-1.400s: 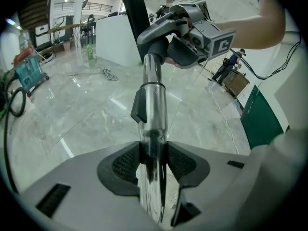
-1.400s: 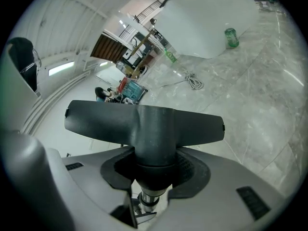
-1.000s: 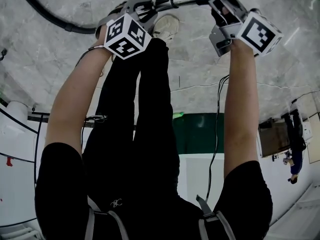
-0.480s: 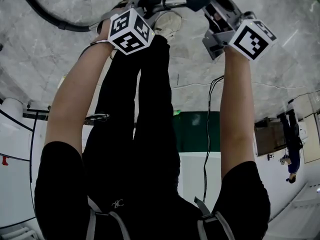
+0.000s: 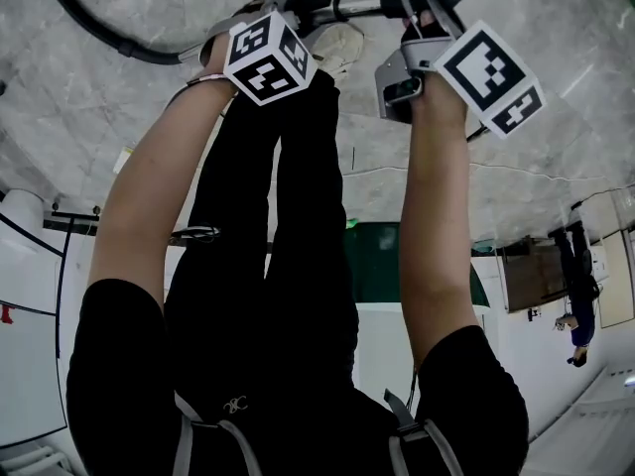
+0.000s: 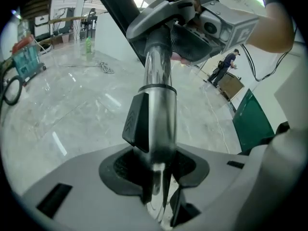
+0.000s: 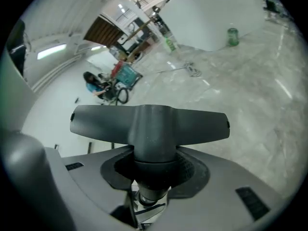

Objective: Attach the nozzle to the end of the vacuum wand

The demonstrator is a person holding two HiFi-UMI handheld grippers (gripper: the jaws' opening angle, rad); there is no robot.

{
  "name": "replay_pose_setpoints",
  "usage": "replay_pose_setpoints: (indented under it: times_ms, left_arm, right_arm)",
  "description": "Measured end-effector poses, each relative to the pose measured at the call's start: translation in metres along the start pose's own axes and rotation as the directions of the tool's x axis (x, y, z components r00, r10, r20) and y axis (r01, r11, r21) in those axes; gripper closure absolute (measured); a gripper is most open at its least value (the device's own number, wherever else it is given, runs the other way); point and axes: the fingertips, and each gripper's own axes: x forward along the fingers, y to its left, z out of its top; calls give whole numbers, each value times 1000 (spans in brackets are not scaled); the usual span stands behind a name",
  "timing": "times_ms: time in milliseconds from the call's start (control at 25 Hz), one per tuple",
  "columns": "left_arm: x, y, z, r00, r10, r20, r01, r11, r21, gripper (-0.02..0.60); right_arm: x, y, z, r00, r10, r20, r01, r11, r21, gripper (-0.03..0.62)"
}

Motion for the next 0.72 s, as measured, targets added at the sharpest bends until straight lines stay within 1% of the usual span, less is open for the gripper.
replay_pose_setpoints:
  times_ms: [40,80,120,160,200,240,280,320,360,400,440,480,520,560,600,640,680,720]
  left_arm:
    - [-1,-2,2,1000,-18,14,18,1000,1,420]
    - [-4,-3,5,999,-29,31,29,1000,-2,419]
    - [-7,-1,8,998,-33,48,34,999,-6,419]
    - [-12,1,12,997,-38,67,39,999,-10,419]
    - [-18,2,16,995,-53,88,54,998,-10,419]
    - [-23,1,20,991,-78,107,79,997,-6,419]
    - [-27,-1,24,987,-104,119,105,995,-2,419]
    - [-28,-3,26,985,-119,123,121,993,-3,420]
    - [-27,-2,27,985,-122,121,124,992,-9,420]
    - [-23,0,29,987,-112,114,114,993,-16,419]
    - [-20,3,29,990,-93,105,96,995,-22,420]
    - [-16,4,29,993,-74,96,77,997,-26,419]
    - [-14,4,29,994,-59,90,62,998,-27,419]
    - [-12,2,28,995,-52,89,54,998,-27,419]
    - [-12,-2,26,994,-52,94,54,998,-25,419]
    - [-14,-4,26,993,-56,103,58,998,-23,419]
    - [-17,-5,28,991,-62,118,65,998,-20,419]
    - [-23,-4,30,988,-72,134,75,997,-16,419]
  right_arm:
    - [-1,-2,1,999,-43,5,43,999,20,430]
    - [-3,2,4,999,-39,12,38,999,10,430]
    - [-4,12,8,999,28,18,-27,999,-36,430]
    - [-6,25,11,988,151,9,-149,983,-106,430]
    - [-8,39,13,953,303,-22,-302,938,-169,430]
    - [-10,49,13,895,442,-67,-446,873,-199,430]
    - [-13,55,11,836,537,-110,-548,812,-201,430]
    - [-14,56,11,802,581,-136,-597,778,-195,430]
    - [-13,55,12,801,582,-139,-598,779,-186,430]
    - [-10,51,15,827,549,-120,-562,808,-175,430]
    - [-6,45,18,871,483,-89,-491,857,-155,430]
    - [-3,36,19,921,384,-58,-389,913,-122,430]
    - [-1,27,17,963,267,-34,-269,960,-77,430]
    - [-1,19,14,988,153,-19,-154,988,-25,430]
    - [-2,14,11,998,61,-9,-61,998,21,430]
    - [-4,14,10,1000,12,1,-12,999,48,430]
    - [-7,19,11,1000,22,16,-22,999,45,430]
    - [-9,30,15,995,91,33,-91,996,10,430]
